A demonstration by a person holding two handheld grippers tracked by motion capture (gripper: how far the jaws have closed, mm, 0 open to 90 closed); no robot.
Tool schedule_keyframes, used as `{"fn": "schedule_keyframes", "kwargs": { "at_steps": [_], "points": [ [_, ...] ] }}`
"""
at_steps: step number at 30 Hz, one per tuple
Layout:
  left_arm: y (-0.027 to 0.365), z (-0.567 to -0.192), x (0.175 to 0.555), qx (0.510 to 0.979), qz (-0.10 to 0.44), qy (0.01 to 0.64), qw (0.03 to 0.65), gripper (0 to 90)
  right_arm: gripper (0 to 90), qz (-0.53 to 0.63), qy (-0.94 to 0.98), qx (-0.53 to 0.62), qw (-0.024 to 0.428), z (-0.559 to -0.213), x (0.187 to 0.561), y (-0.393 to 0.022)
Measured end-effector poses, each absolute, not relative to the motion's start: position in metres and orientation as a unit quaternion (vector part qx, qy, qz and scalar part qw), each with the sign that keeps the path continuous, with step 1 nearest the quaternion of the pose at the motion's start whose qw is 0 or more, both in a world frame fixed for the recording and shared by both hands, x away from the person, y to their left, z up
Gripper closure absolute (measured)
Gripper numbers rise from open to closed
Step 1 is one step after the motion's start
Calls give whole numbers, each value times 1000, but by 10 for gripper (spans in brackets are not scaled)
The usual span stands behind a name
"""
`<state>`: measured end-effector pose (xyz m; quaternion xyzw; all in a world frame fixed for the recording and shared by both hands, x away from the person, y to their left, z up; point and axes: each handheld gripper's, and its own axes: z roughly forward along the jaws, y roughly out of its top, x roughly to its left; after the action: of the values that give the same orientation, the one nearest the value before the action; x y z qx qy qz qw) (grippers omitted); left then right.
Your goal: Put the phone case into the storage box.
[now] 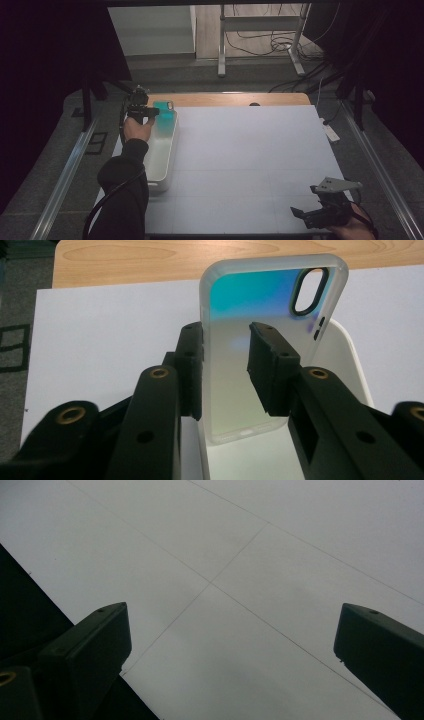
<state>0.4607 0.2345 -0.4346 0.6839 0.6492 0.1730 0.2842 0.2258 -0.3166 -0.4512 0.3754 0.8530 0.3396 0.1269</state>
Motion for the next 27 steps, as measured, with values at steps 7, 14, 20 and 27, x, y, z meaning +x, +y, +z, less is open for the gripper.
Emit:
{"fn": "schedule_keyframes", "kwargs": {
  "at_steps": [7, 14, 20, 27],
  "points": [
    [237, -433, 458, 687, 176, 640, 296, 585, 21, 340, 853, 376, 127, -451, 226, -317],
    [239, -433, 454, 690, 175, 628, 315, 496, 20, 340, 852, 377, 128, -451, 226, -317],
    [240, -434, 452, 691, 172, 624, 321, 406, 17, 341, 851, 378, 129, -451, 226, -317],
    [242, -435, 448, 697, 164, 613, 335, 303, 16, 340, 852, 378, 129, -451, 226, -317]
  ]
}}
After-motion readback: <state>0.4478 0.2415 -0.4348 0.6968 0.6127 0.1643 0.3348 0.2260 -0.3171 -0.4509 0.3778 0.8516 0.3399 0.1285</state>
